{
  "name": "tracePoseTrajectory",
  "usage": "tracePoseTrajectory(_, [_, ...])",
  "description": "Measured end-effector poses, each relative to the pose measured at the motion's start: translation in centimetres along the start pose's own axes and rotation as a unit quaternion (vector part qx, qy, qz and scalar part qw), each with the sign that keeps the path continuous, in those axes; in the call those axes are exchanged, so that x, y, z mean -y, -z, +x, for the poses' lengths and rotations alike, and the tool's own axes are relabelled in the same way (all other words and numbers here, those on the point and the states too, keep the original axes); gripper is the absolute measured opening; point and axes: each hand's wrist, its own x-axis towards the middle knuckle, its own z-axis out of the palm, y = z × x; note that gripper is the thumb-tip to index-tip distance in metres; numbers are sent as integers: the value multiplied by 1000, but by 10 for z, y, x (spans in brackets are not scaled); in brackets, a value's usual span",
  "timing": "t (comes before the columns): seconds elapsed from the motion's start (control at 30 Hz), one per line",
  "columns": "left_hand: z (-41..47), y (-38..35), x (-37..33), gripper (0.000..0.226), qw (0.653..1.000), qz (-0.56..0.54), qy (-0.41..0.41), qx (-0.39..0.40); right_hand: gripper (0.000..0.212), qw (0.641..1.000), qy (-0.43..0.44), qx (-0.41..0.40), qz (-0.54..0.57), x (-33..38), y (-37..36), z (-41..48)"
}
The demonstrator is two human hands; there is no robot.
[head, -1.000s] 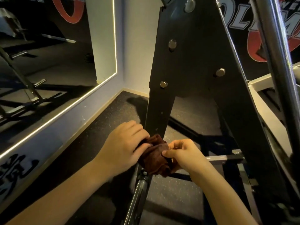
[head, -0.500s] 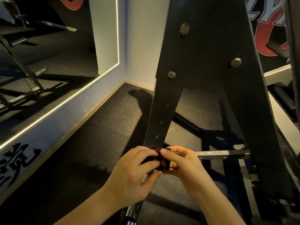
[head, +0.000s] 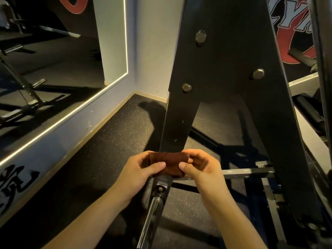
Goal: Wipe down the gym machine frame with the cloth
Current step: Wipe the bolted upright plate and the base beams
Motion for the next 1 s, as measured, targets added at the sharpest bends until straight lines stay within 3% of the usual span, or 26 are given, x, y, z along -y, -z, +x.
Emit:
tracePoseTrajectory(0.07, [4, -7, 7, 36, 970, 183, -105, -119, 25, 998, -9, -49, 32, 1, -5, 6])
tracePoseTrajectory(0.13, [8, -9, 11, 43, 884, 332, -253, -208, 23, 994, -19, -91, 51, 5, -10, 14])
tracePoseTrajectory(0.2, [14, -13, 11, 41, 822, 392, -365, -193, 24, 991, -19, -107, 76, 11, -11, 20])
tracePoseTrajectory(0.23, [17, -16, 9, 39, 813, 397, -392, -168, 25, 990, -19, -109, 89, 14, -11, 22])
tracePoseTrajectory(0.33, [24, -21, 1, 44, 832, 369, -398, -118, 19, 989, -18, -101, 107, 23, -7, 30])
tracePoseTrajectory(0.47, [30, -28, -13, 56, 873, 293, -370, -121, 15, 993, 2, -78, 83, 31, -4, 39])
tracePoseTrajectory(0.63, [38, -36, -28, 35, 908, 221, -302, -188, 24, 997, 11, -21, 69, 39, 2, 42])
tracePoseTrajectory(0.73, [47, -31, -36, 24, 928, 180, -267, -184, 18, 996, 58, -61, -28, 37, 9, 43])
tracePoseTrajectory(0.87, [59, -32, -51, 22, 913, 174, -291, -225, 36, 959, 119, -112, -231, 28, 18, 49])
tracePoseTrajectory(1.0, [71, -55, -46, 22, 869, 237, -332, -280, 51, 943, 120, -70, -301, 31, 22, 56])
